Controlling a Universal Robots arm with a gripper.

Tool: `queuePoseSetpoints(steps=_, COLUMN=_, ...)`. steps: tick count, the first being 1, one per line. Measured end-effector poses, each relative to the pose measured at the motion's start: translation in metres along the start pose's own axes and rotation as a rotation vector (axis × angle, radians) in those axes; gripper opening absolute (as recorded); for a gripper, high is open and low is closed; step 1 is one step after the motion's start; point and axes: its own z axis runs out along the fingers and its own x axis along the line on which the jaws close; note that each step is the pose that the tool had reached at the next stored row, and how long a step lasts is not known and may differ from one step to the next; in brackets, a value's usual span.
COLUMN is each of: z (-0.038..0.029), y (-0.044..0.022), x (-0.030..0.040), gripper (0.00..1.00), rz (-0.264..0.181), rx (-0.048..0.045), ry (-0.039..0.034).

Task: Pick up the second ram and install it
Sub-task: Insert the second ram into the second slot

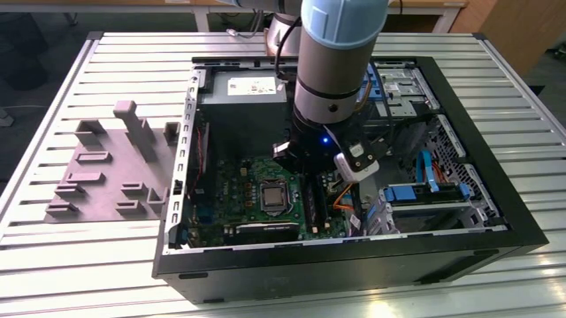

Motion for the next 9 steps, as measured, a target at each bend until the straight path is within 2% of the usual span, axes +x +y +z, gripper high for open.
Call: queuePoseSetpoints(steps=9, z=0.0006, y=-0.0013, x=-0.0013, gripper=0.14, rz=0.0, rx=0.0, ry=0.0011)
